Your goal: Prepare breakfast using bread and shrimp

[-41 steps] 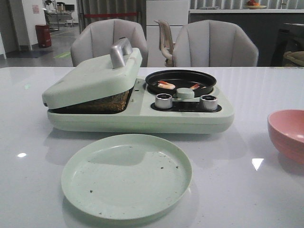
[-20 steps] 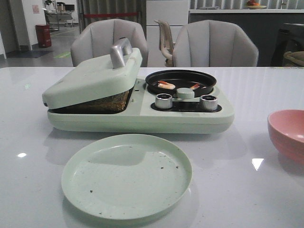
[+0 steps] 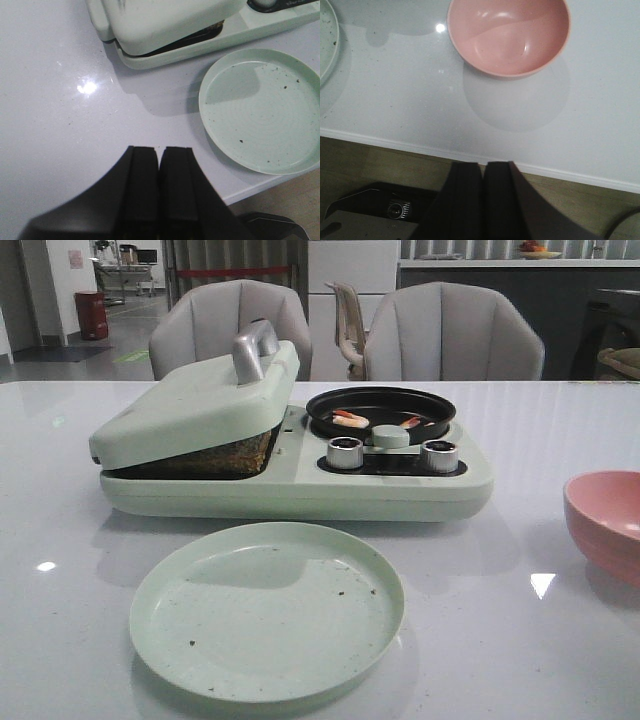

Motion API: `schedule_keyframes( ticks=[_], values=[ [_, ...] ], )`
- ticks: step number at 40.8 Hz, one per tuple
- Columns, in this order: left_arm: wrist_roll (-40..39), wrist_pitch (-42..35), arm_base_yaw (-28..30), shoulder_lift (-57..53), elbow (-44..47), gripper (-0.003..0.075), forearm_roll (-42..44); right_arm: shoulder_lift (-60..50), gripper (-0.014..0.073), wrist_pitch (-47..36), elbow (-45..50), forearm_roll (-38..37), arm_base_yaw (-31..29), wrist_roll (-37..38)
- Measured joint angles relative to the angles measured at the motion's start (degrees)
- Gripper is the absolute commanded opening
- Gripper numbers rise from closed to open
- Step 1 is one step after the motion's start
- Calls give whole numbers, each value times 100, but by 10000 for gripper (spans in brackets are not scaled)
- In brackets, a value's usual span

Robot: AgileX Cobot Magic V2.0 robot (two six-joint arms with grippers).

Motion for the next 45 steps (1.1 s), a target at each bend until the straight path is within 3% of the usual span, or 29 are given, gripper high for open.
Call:
schedule_keyframes(
  ticks=[13,20,32,45],
  values=[
    [-9,10,0,0,0,101,-36,0,35,0,0,0,0,9],
    [-9,-234,86,-323,191,101,398,0,35,0,0,-12,0,9],
    [-9,-1375,1243,-2451,1658,101,494,0,35,12,0,0,0,9],
    [-9,-2365,1784,-4290,3221,101,417,0,35,12,0,0,0,9]
  ],
)
